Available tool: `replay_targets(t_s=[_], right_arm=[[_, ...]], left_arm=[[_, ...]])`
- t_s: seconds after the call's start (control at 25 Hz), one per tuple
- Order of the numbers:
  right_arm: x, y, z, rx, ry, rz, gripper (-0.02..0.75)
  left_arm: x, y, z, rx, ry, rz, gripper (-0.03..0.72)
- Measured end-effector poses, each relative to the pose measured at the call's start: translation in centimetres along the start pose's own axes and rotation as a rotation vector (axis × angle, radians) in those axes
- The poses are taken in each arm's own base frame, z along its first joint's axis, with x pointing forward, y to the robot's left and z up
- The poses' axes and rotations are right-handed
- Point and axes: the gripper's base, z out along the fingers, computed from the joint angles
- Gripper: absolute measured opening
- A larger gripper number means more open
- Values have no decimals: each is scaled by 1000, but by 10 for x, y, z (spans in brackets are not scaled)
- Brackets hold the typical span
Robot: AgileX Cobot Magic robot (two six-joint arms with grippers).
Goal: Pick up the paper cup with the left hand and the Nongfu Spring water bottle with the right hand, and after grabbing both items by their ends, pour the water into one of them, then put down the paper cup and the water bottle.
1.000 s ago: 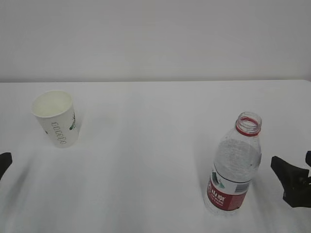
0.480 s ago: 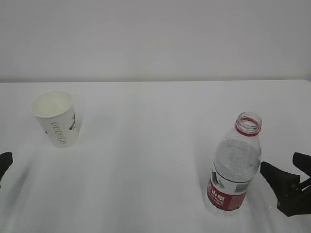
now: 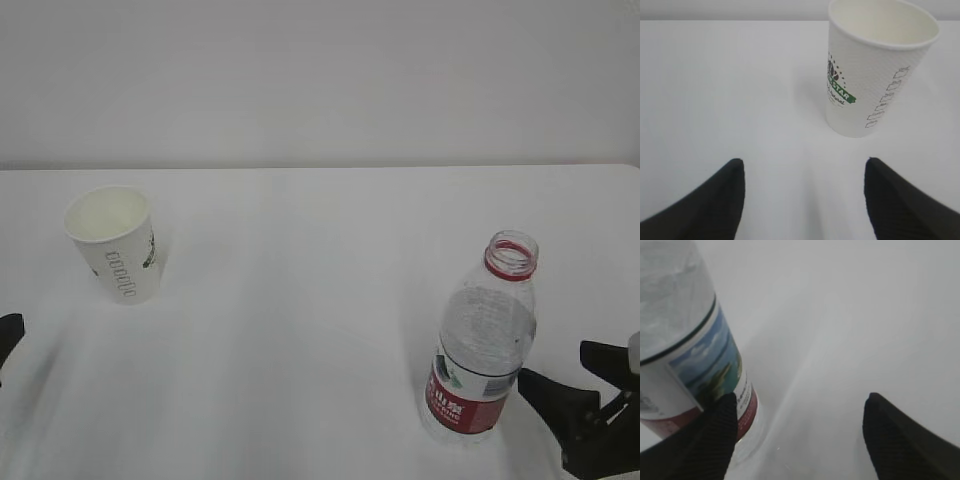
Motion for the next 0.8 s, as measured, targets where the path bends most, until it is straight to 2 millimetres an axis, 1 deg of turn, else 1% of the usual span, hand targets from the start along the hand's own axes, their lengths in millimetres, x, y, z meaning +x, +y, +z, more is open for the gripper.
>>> replay_targets(t_s=[0.24, 0.56, 0.8], right_arm=[[4, 3, 0, -34, 46, -21, 587], [9, 12, -1, -136, 97, -42, 587], [10, 15, -2, -164, 106, -53, 587]], left_arm=[[0, 0, 0, 0, 0, 0, 540], [0, 0, 0, 0, 0, 0, 529], [0, 0, 0, 1, 0, -1, 523]])
